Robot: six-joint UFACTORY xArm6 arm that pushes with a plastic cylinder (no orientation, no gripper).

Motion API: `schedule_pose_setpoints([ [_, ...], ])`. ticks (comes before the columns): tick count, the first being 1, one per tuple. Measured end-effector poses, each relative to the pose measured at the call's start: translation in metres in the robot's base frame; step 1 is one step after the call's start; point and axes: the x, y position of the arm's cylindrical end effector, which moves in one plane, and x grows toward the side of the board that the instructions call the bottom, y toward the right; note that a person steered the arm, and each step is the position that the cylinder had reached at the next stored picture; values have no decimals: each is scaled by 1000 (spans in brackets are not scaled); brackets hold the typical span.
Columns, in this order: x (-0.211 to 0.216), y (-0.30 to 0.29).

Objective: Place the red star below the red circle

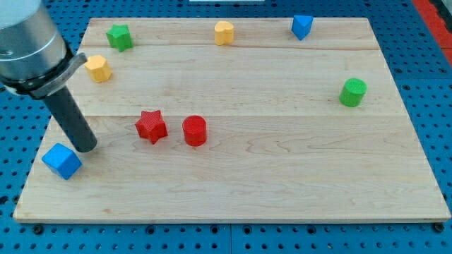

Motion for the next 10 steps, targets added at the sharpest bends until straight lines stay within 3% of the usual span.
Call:
schedule_pose_setpoints([
  [2, -36, 17],
  [4, -36, 20],
  [10, -51, 126],
])
